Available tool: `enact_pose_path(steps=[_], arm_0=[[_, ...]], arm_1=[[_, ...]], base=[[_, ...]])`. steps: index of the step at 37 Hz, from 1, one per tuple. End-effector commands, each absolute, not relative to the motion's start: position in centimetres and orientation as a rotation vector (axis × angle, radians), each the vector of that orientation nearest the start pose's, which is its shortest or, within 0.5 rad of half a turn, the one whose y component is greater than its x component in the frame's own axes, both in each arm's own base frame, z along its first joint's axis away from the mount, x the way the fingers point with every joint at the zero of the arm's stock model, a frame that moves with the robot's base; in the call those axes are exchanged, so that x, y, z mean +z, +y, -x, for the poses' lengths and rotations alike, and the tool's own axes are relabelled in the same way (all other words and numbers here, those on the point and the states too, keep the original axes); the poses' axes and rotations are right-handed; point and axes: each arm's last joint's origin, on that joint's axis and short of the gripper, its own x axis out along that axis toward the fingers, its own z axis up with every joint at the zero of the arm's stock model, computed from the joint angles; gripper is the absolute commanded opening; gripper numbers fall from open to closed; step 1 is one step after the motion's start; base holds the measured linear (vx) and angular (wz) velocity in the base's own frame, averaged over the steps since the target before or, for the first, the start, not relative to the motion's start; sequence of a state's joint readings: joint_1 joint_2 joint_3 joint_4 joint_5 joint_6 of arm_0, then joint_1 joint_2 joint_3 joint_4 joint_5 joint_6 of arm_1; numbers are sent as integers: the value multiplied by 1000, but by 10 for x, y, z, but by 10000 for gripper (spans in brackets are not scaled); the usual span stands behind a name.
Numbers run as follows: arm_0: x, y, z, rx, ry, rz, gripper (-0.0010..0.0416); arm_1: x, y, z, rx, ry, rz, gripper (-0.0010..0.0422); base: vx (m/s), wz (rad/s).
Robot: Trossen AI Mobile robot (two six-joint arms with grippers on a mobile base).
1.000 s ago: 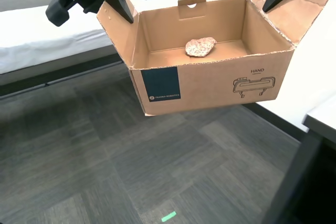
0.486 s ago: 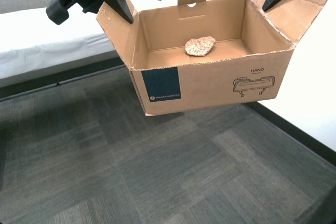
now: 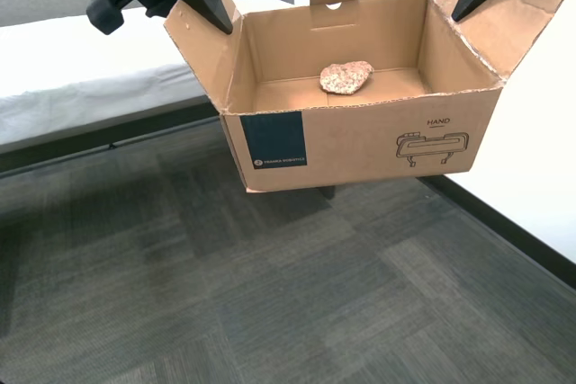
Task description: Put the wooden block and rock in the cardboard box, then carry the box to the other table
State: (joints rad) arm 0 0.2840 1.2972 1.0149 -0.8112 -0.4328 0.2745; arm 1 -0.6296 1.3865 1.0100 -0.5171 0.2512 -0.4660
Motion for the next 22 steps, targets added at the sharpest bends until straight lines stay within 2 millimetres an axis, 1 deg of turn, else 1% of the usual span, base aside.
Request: enact_pose_path(steps=[1,13,17,22], arm_0=[[264,81,-231,486,1198,-336,-1],[264,82,-230,474,1207,-355,-1],[264,82,-230,470,1215,-359,-1],[264,82,-230,470,1214,-360,-1]], arm_1=[[255,-172,-223,-628,1069,226,-1],[252,-172,-222,-636,1081,221,0],[244,-171,-219,-643,1112,224,0],[229,-167,-214,-644,1168,229,0]], base=[[157,279],[144,329],[128,410],[124,431]])
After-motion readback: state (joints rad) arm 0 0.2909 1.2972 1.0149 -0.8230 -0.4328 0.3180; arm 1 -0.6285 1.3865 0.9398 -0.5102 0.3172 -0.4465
